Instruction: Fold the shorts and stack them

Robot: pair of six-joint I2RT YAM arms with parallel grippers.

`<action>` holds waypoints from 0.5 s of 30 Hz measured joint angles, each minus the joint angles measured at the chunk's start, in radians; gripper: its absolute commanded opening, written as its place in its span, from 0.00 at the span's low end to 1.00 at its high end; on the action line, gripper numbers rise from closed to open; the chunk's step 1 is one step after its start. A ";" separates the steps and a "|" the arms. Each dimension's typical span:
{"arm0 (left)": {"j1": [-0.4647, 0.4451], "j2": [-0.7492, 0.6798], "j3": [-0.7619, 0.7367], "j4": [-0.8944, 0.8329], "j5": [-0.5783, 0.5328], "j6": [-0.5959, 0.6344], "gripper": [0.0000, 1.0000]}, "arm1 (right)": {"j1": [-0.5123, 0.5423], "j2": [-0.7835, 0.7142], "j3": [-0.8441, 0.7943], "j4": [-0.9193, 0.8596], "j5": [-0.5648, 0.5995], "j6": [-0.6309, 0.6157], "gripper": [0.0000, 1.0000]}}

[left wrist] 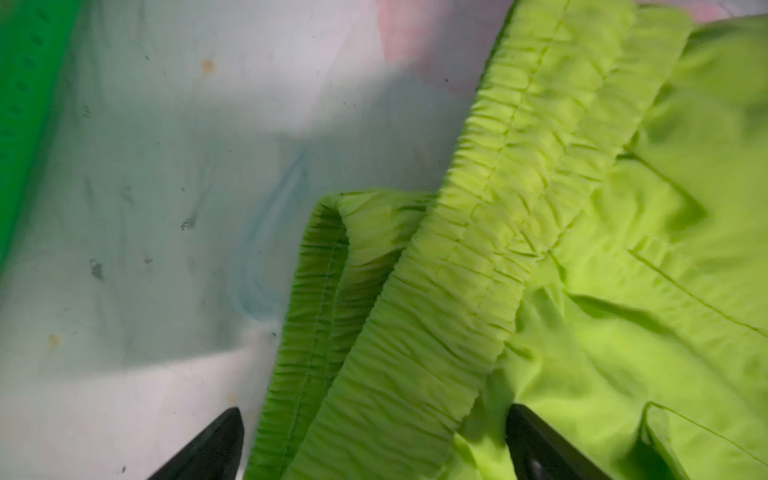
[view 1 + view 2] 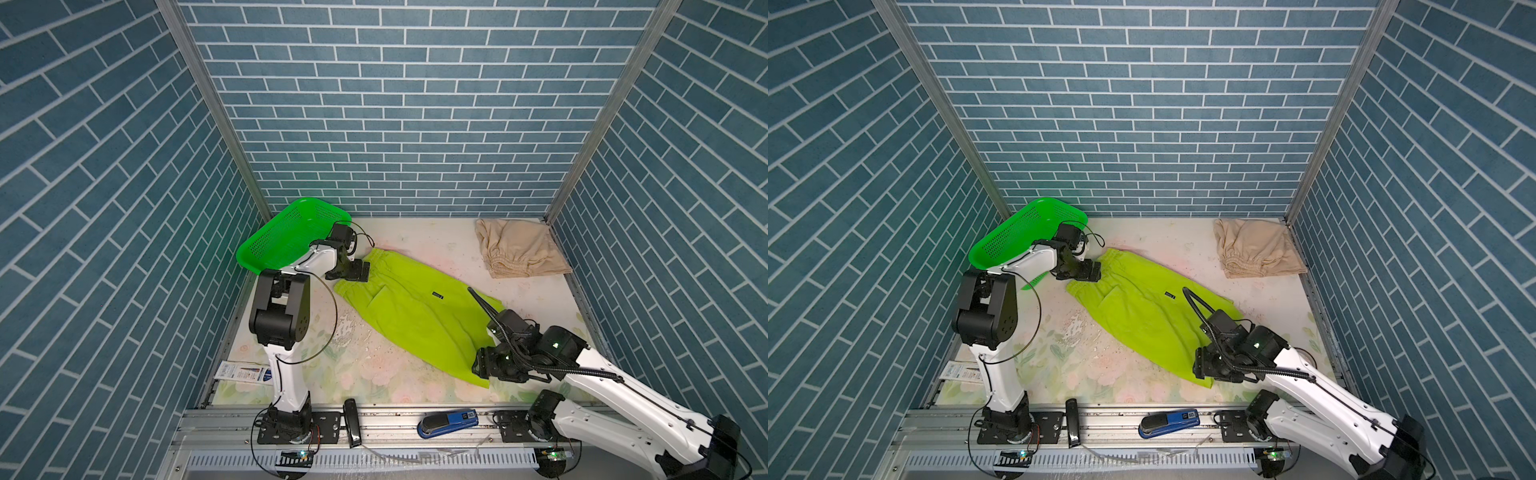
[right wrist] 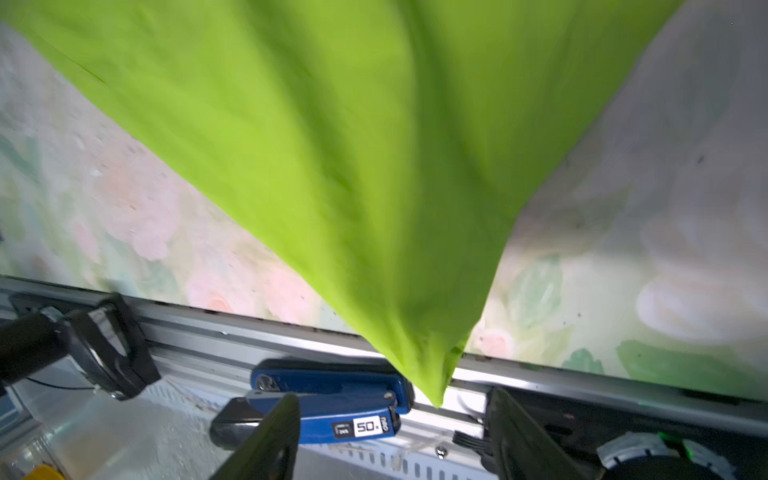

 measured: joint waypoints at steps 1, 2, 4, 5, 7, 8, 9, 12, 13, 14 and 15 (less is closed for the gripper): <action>0.000 -0.007 0.014 -0.013 0.002 -0.006 1.00 | -0.003 0.000 0.018 0.006 0.034 -0.005 0.76; 0.000 -0.014 0.024 -0.019 0.006 -0.008 1.00 | -0.010 0.000 0.025 0.018 0.060 -0.010 0.77; 0.000 -0.033 0.046 -0.028 0.016 -0.010 1.00 | -0.051 0.005 0.016 0.053 0.105 -0.025 0.78; 0.000 -0.038 0.062 -0.036 0.022 -0.010 1.00 | -0.074 0.010 0.006 0.077 0.118 -0.031 0.79; 0.000 -0.038 0.111 -0.047 0.033 -0.002 1.00 | -0.147 0.025 -0.030 0.134 0.149 -0.053 0.83; 0.000 -0.036 0.137 -0.045 0.039 0.005 1.00 | -0.182 0.030 -0.048 0.160 0.157 -0.063 0.83; 0.000 -0.031 0.165 -0.045 0.044 0.013 1.00 | -0.228 0.033 -0.069 0.190 0.163 -0.076 0.83; -0.001 0.027 0.293 -0.050 0.064 0.036 1.00 | -0.366 0.045 -0.122 0.283 0.153 -0.111 0.83; -0.003 0.055 0.332 -0.050 0.069 0.042 1.00 | -0.414 0.063 -0.136 0.321 0.144 -0.126 0.83; -0.004 0.080 0.359 -0.046 0.073 0.046 1.00 | -0.449 0.084 -0.143 0.351 0.138 -0.135 0.84; -0.005 0.101 0.370 -0.042 0.078 0.051 1.00 | -0.477 0.114 -0.148 0.383 0.133 -0.148 0.84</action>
